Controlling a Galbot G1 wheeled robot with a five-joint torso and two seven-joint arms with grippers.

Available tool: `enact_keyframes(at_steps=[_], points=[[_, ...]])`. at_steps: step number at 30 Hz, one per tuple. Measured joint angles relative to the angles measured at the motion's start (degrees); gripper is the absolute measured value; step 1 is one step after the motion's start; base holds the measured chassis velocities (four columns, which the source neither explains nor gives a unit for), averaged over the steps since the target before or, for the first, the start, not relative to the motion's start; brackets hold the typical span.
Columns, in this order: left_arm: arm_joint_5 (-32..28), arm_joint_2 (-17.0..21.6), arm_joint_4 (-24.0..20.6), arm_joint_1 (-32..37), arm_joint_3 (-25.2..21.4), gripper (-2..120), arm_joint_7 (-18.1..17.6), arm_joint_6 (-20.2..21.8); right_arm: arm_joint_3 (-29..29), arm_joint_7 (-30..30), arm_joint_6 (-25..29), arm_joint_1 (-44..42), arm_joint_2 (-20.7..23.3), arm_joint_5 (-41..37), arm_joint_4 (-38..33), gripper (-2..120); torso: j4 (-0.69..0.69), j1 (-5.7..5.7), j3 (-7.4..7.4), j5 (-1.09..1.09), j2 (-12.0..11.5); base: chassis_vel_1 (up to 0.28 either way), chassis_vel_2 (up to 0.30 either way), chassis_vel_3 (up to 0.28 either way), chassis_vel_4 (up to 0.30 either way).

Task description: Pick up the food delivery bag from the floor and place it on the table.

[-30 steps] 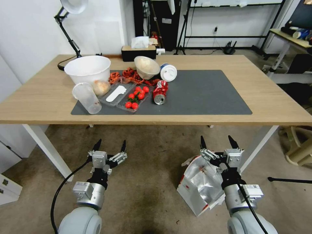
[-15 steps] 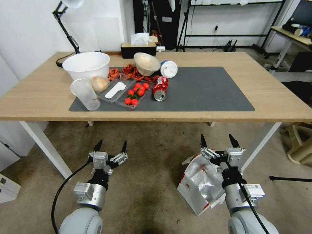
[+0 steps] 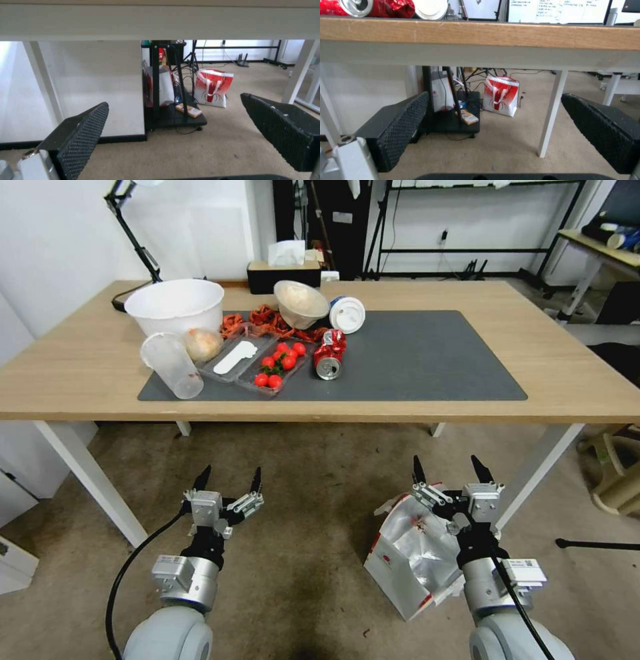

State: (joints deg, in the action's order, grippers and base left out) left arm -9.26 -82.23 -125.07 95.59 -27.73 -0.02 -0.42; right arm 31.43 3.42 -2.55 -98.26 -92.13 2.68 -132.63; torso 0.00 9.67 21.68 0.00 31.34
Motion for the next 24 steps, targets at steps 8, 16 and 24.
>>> enact_keyframes(at_steps=[8,16,24], points=[[-0.02,0.09,-0.38,0.37,0.21,99,0.28,0.0,0.2,0.04,-0.59,0.3,0.0,-0.04,-0.68,100,0.0,-0.66,-1.16,-0.01,-1.81,0.0,0.0,0.0,0.0],[-0.02,0.24,-0.23,0.23,0.23,99,0.67,-0.11,0.56,0.12,-0.46,0.08,0.0,-0.26,-0.72,100,0.0,-1.31,-2.26,0.0,-3.55,0.0,0.0,0.0,0.0],[-0.05,0.47,0.18,0.15,-0.09,99,0.78,-0.37,0.6,0.34,-0.3,0.07,0.0,-0.21,-0.73,100,0.0,-2.01,-3.45,-0.01,-5.46,0.0,0.0,0.0,0.0]])
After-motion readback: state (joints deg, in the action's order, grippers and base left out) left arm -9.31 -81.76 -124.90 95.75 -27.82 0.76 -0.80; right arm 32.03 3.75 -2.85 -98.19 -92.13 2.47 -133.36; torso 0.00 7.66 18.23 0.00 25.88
